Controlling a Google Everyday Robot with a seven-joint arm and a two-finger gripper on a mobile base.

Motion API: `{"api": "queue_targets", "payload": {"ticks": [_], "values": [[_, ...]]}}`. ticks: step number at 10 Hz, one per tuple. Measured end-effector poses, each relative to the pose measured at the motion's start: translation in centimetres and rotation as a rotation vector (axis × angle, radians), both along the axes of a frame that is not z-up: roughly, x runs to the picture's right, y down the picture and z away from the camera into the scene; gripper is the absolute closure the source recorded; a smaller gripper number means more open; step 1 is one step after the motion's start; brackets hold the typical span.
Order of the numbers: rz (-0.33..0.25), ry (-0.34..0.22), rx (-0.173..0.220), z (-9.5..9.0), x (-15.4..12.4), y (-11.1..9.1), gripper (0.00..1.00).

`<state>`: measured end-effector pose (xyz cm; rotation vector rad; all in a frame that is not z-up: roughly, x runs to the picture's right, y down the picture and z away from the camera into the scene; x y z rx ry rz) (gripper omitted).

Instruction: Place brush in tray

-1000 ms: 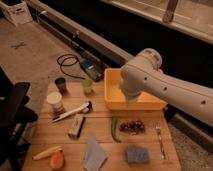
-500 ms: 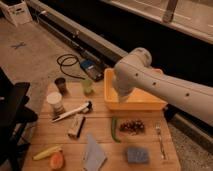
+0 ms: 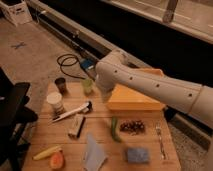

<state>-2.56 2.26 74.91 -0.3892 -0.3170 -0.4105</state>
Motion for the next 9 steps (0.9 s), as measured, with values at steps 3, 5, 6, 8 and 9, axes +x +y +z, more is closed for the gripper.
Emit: {"api": "queue_targets", "payload": {"ticks": [3, 5, 6, 8, 9], "values": [[-0.019, -0.027, -0.023, 1.6, -3.2, 0.5, 0.35], [-0.054, -0.053, -0.045, 2.6, -6.6, 1.5, 0.35], [-0.072, -0.082, -0.063, 3.1, -8.8, 2.3, 0.35], [-0.076, -0.092, -0.061, 3.2, -9.3, 2.5, 0.35], [-0.076, -0.091, -0.061, 3.2, -9.3, 2.5, 0.35]]}}
